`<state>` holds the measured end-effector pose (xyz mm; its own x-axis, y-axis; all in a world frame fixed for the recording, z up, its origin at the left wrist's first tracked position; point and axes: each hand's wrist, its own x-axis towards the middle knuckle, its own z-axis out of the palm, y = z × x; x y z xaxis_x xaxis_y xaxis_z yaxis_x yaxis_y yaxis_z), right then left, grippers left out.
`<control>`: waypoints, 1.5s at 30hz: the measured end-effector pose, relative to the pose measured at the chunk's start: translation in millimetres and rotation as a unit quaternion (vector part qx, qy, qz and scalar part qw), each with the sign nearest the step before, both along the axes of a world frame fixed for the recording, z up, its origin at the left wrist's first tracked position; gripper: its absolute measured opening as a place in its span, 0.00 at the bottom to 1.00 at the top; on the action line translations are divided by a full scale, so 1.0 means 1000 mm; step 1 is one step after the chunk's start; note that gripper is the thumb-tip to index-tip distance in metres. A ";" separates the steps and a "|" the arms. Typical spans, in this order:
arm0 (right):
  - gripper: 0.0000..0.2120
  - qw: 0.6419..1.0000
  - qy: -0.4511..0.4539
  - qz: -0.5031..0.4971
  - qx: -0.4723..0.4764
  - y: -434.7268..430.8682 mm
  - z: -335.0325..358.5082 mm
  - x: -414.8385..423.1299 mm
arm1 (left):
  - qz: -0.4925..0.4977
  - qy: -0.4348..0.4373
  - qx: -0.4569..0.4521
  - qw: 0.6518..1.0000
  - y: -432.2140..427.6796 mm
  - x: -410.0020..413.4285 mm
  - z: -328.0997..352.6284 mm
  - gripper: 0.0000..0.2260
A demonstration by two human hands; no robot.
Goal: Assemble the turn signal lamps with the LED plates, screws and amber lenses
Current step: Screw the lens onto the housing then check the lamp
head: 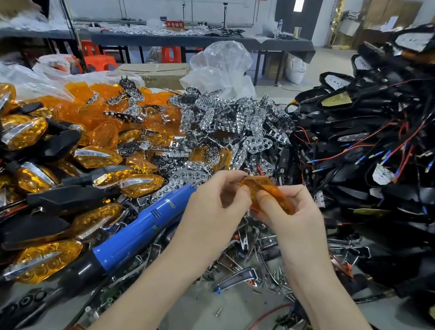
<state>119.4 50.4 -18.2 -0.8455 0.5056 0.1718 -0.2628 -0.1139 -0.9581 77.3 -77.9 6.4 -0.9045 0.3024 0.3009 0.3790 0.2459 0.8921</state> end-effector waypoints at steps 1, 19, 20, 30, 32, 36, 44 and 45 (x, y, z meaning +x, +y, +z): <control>0.06 1.000 -0.001 0.007 -0.004 -0.001 -0.002 -0.001 | 0.008 0.000 -0.003 1.000 0.000 0.001 -0.001 0.09; 0.13 0.993 -0.040 0.075 0.084 -0.002 -0.012 -0.002 | 0.050 0.051 -0.097 0.993 -0.002 0.001 -0.005 0.04; 0.12 0.993 -0.038 0.076 0.084 -0.002 -0.012 -0.002 | 0.048 0.051 -0.097 0.993 -0.003 0.000 -0.005 0.04; 0.11 0.992 -0.008 0.053 0.115 0.000 -0.010 -0.004 | 0.056 0.101 -0.116 0.986 -0.003 -0.001 0.000 0.05; 0.12 0.990 0.000 0.039 0.133 0.000 -0.009 -0.003 | 0.058 0.146 -0.141 0.977 -0.005 -0.001 0.002 0.06; 0.12 0.983 -0.001 0.008 0.184 -0.002 -0.007 -0.002 | 0.081 0.215 -0.208 0.951 -0.009 -0.001 0.007 0.07; 0.16 0.910 -0.062 0.073 0.404 -0.011 0.006 0.011 | 0.115 0.143 -0.409 0.894 -0.039 0.024 0.030 0.13; 0.20 0.901 -0.069 0.109 0.415 -0.012 0.007 0.013 | 0.101 0.111 -0.435 0.888 -0.047 0.029 0.029 0.15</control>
<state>132.8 38.1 -11.4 -0.9511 0.0712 0.3005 -0.1933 0.6217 -0.7591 106.0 -124.5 35.7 -0.9140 0.3464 0.2111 0.3919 0.8883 0.2394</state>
